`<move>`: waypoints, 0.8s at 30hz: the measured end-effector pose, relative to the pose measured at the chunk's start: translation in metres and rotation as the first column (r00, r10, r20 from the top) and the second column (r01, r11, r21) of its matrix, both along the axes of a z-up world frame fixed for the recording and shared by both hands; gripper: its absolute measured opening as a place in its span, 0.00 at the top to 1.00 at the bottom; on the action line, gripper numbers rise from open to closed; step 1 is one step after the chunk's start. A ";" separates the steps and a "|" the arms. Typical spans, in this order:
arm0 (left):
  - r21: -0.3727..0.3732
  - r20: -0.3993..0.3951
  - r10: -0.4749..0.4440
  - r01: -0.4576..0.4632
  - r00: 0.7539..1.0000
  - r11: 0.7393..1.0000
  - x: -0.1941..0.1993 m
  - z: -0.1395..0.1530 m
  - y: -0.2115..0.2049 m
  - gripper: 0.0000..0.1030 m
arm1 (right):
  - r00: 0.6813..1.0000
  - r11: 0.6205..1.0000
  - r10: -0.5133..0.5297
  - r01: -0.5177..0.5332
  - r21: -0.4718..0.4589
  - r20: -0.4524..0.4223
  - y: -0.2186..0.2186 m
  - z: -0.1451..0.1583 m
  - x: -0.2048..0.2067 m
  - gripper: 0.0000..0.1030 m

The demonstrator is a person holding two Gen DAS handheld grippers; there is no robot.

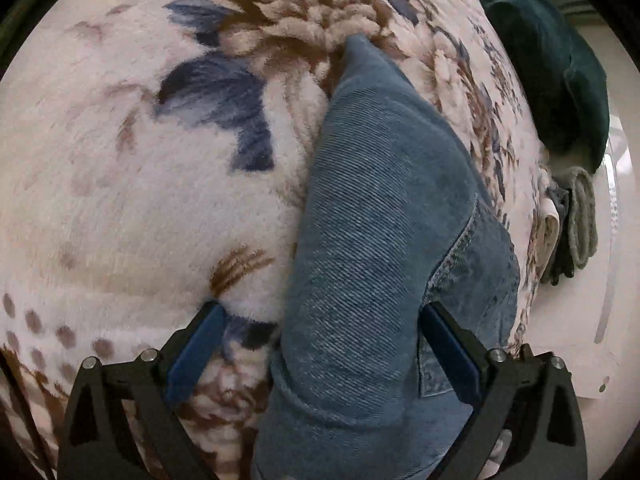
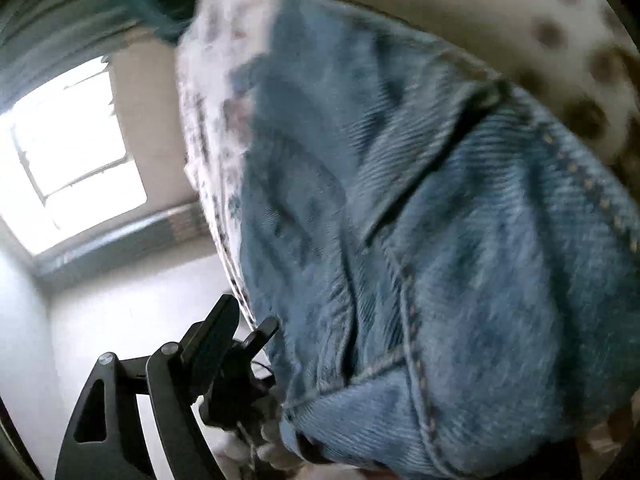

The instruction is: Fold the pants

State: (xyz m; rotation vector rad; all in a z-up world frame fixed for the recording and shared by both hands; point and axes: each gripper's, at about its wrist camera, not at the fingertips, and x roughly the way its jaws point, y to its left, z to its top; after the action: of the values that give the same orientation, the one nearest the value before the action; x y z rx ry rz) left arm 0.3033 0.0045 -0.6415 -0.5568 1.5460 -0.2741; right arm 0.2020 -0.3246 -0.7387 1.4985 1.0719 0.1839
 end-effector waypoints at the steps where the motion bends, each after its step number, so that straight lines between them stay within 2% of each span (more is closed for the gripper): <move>1: 0.000 -0.002 0.000 0.000 1.000 1.000 0.000 -0.001 0.000 0.02 | 0.999 0.998 0.036 -0.037 -0.040 -0.036 0.004 -0.004 0.002 0.17; 3: 0.005 -0.004 -0.005 0.005 1.000 1.000 0.000 -0.005 -0.002 0.02 | 0.990 0.996 0.072 -0.077 -0.034 -0.122 0.011 -0.027 0.005 0.17; 5: 0.001 -0.007 -0.006 0.006 1.000 1.000 0.001 -0.009 -0.002 0.00 | 0.991 0.999 0.048 -0.050 -0.017 -0.127 0.010 -0.038 0.006 0.17; 7: -0.001 -0.008 -0.012 0.012 1.000 1.000 0.004 -0.011 -0.003 0.00 | 0.992 0.999 0.024 -0.027 -0.020 -0.122 0.011 -0.035 0.008 0.19; 8: 0.002 -0.002 -0.002 0.002 1.000 1.000 0.005 -0.009 -0.003 0.01 | 0.993 0.999 0.018 -0.021 -0.027 -0.117 0.010 -0.032 0.009 0.35; 9: -0.002 0.026 -0.005 0.005 1.000 1.000 0.005 -0.004 -0.006 0.16 | 0.994 0.998 0.023 -0.030 -0.055 -0.111 0.014 -0.026 0.010 0.54; 10: 0.001 0.065 -0.036 0.036 0.997 0.999 0.004 0.004 -0.012 0.34 | 0.993 0.994 0.035 -0.046 -0.097 -0.113 0.020 -0.018 0.011 0.55; 11: -0.004 0.100 -0.075 0.075 0.992 0.997 0.002 0.011 -0.019 0.60 | 0.993 0.992 0.037 -0.050 -0.116 -0.113 0.021 -0.016 0.010 0.60; 13: 0.042 0.143 -0.137 0.133 0.980 0.990 0.000 0.025 -0.030 0.69 | 0.994 0.990 0.021 -0.036 -0.139 -0.105 0.025 -0.006 0.008 0.64; 14: 0.041 0.150 -0.141 0.136 0.979 0.990 -0.002 0.030 -0.032 0.75 | 0.995 0.990 0.010 -0.024 -0.140 -0.098 0.022 -0.001 0.005 0.66; 17: 0.028 0.174 -0.136 0.134 0.975 0.991 -0.006 0.054 -0.032 0.80 | 0.997 0.985 0.012 -0.024 -0.170 -0.072 0.025 0.020 -0.001 0.68; 20: 0.017 0.202 -0.129 0.128 0.971 0.992 -0.009 0.087 -0.030 0.80 | 0.999 0.983 0.027 -0.034 -0.181 -0.038 0.025 0.052 -0.003 0.69; 24: -0.009 0.221 -0.117 0.122 0.968 0.992 0.000 0.122 -0.024 0.80 | 0.998 0.976 0.066 -0.064 -0.211 0.005 0.012 0.105 0.001 0.69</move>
State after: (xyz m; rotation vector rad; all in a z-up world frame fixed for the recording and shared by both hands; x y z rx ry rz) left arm 0.3038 -0.0194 -0.5194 -0.4355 1.3638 -0.4326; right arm 0.2027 -0.3124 -0.6333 1.2723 1.0963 0.1206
